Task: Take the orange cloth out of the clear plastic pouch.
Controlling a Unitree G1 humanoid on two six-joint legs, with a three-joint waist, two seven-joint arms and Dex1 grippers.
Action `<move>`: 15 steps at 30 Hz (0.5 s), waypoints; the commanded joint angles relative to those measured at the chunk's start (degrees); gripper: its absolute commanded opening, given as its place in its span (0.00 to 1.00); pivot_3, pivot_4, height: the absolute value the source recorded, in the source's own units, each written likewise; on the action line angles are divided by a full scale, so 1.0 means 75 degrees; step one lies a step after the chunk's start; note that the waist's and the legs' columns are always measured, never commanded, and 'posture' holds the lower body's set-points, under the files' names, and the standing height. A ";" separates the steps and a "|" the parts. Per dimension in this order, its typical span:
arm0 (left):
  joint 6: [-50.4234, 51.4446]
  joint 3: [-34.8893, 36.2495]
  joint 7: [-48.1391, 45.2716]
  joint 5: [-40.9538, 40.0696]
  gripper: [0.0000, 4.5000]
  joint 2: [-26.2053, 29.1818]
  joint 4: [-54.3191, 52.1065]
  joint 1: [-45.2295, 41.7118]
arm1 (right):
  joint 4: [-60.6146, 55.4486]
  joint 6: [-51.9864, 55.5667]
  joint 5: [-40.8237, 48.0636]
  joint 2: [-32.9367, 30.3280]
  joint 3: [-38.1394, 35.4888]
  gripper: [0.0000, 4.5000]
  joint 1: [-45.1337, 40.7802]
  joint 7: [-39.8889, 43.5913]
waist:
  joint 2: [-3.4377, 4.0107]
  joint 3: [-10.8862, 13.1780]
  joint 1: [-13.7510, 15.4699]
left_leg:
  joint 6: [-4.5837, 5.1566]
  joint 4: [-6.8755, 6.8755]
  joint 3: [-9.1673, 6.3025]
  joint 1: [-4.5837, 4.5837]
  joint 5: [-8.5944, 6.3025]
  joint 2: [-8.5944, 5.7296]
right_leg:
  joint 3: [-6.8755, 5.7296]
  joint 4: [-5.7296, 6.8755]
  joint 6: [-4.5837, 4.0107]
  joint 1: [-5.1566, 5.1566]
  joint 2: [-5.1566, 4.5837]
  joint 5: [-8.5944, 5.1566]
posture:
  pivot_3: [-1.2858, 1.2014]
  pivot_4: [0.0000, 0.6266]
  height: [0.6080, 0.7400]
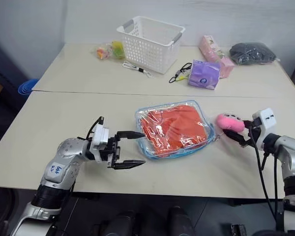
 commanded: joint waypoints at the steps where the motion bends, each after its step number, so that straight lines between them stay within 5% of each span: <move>1: -0.0119 0.0033 0.0064 -0.0062 1.00 -0.0053 -0.0306 0.0039 | 0.0361 -0.0235 -0.0204 0.0062 -0.0091 0.96 -0.0317 -0.0005 | 0.0000 0.0000 -0.0066 | 0.0000 0.0000 0.0001 0.0001 0.0000 0.0000 | 0.0001 0.0003 0.0000 0.0000 0.0000 0.0000 | 0.52 0.24 1.00; 12: -0.0472 -0.0105 0.0168 0.0265 1.00 -0.0230 0.0003 -0.0030 | -0.2355 -0.1126 0.0398 0.0440 -0.1264 0.18 0.1448 -0.0133 | 0.0000 0.0000 -0.0066 | 0.0000 -0.0005 -0.0003 -0.0005 -0.0001 0.0000 | -0.0002 -0.0001 0.0002 -0.0001 -0.0001 0.0001 | 0.52 0.24 1.00; 15: -0.0558 -0.0119 0.0200 0.0325 1.00 -0.0253 0.0061 0.0021 | -0.3394 -0.2154 0.0433 0.0813 -0.1671 0.13 0.2146 -0.0175 | 0.0000 0.0000 -0.0069 | -0.0001 -0.0008 -0.0001 -0.0003 -0.0001 0.0000 | 0.0001 0.0001 0.0003 -0.0001 0.0001 0.0001 | 0.52 0.24 1.00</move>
